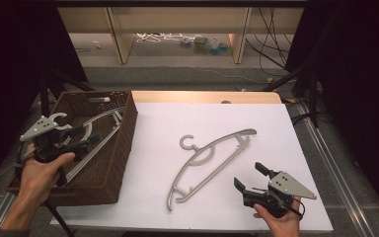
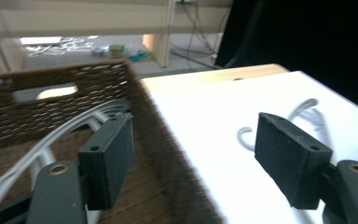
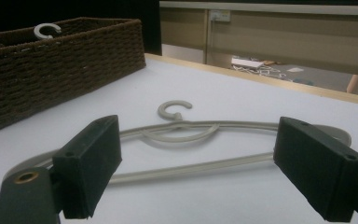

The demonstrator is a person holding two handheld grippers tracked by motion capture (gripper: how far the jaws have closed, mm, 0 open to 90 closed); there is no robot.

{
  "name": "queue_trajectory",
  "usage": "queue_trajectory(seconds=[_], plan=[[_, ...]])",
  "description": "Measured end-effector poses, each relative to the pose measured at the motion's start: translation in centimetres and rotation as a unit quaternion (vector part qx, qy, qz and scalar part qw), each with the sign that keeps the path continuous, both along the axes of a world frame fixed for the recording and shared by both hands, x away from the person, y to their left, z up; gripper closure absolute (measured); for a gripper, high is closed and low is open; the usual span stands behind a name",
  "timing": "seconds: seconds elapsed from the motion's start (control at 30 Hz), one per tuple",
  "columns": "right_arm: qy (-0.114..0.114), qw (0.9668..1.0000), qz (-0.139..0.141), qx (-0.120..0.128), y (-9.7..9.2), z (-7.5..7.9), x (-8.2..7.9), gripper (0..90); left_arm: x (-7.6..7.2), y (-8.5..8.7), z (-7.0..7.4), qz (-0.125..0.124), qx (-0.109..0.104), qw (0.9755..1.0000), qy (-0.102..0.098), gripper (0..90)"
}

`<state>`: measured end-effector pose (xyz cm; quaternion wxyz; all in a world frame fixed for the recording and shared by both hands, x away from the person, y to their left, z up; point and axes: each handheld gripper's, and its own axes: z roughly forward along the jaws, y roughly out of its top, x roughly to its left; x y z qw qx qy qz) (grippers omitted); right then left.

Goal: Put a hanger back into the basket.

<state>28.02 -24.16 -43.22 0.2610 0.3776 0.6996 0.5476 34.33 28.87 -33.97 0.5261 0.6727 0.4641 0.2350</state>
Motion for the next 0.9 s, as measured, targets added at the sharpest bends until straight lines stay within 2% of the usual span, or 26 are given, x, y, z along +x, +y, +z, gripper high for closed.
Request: queue_trajectory(seconds=[0.07,0.23,0.3,0.43,0.47,0.57,0.63,0.77,0.8,0.83,0.9], plan=[[-0.005,1.0,-0.002,0.005,0.0,-0.1,0.1,15.8,-0.4,-1.2,0.0,-0.01,-0.007,0.9999,-0.007,26.5],[0.0,1.0,-0.003,-0.002,-0.1,0.0,0.1,15.8,-1.2,-3.9,-0.3,-0.038,-0.013,0.9989,-0.022,25.1],[-0.004,1.0,-0.004,0.001,-0.1,0.0,0.1,15.8,-1.3,-4.6,-0.5,-0.043,-0.008,0.9987,-0.024,25.0],[-0.003,1.0,-0.005,0.001,-0.1,0.0,0.1,15.9,-1.6,-5.9,-1.1,-0.052,-0.027,0.9978,-0.032,24.6],[0.004,1.0,-0.003,0.001,-0.1,0.0,0.1,15.8,-1.6,-6.1,-1.2,-0.054,-0.03,0.9975,-0.034,24.7],[-0.002,1.0,-0.005,0.003,-0.2,-0.1,0.2,15.8,-1.6,-7.1,-1.9,-0.06,-0.033,0.997,-0.038,24.2],[0.004,1.0,-0.004,-0.001,-0.3,-0.1,0.2,15.8,-1.5,-7.8,-2.4,-0.064,-0.038,0.9964,-0.04,23.8],[-0.001,1.0,-0.003,0.005,-0.4,-0.2,0.3,15.8,-1.6,-9.0,-3.3,-0.069,-0.04,0.9957,-0.047,22.4],[-0.019,0.9998,-0.001,-0.002,-0.5,-0.2,0.5,15.8,-1.6,-9.3,-3.5,-0.075,-0.038,0.9954,-0.045,21.7],[-0.014,0.9999,-0.001,-0.004,-0.5,-0.1,0.5,15.8,-1.7,-9.5,-3.6,-0.079,-0.036,0.9952,-0.045,21.0],[-0.02,0.9998,0.003,0.0,-0.4,-0.1,0.5,15.8,-2.0,-10.0,-3.9,-0.08,-0.034,0.9948,-0.054,20.2]])
